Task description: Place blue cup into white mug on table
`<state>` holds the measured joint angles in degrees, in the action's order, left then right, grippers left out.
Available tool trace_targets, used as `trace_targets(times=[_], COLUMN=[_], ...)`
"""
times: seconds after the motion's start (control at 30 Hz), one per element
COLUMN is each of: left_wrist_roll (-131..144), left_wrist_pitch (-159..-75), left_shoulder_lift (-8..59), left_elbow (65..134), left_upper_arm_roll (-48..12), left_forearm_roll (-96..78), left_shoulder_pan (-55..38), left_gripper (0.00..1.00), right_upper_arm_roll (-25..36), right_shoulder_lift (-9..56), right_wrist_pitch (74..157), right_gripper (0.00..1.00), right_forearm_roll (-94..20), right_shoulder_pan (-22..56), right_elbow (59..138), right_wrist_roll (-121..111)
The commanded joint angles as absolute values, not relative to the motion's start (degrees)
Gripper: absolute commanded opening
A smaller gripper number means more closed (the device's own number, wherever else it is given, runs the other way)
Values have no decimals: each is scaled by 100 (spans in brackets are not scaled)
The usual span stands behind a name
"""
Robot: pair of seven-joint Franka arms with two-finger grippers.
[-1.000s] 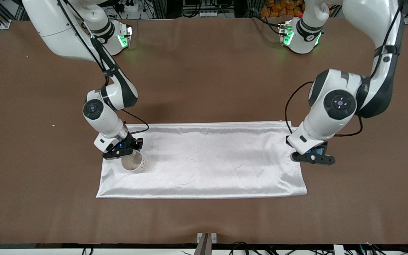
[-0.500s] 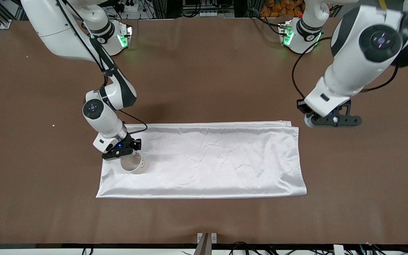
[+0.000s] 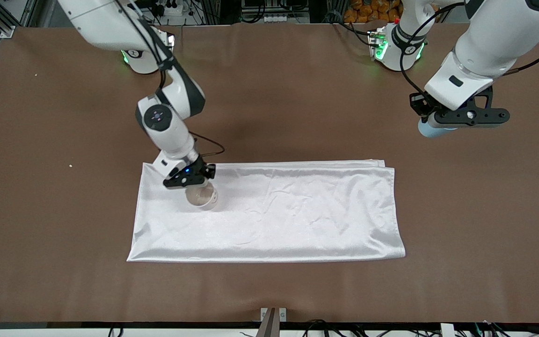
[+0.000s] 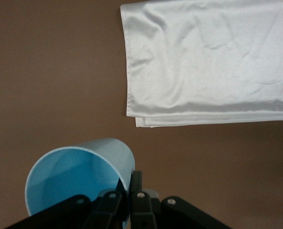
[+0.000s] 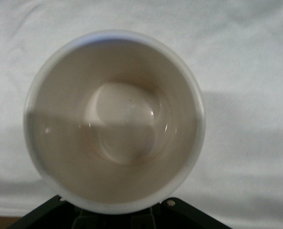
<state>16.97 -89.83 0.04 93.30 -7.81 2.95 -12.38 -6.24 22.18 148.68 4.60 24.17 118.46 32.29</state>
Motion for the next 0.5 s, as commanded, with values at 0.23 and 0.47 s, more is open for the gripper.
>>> trace_targets(times=[0.23,0.47], left_wrist_roll=[1494,1441], left_wrist_pitch=[-8842,-8842], left_shoulder_lift=[-123,-114], left_elbow=[9439,9431], left_upper_arm_roll=[-1002,-1072], left_forearm_roll=[176,176], left_shoulder_pan=[-993,-984], left_gripper=[0,0], right_upper_arm_roll=[-589,-580], right_shoulder_lift=[1477,1424], right_wrist_pitch=[14669,14660], right_gripper=[0,0], right_forearm_roll=[563,563], right_shoulder_pan=[3725,4534], right_elbow=[12620,12744], right_wrist_roll=[4781,5501])
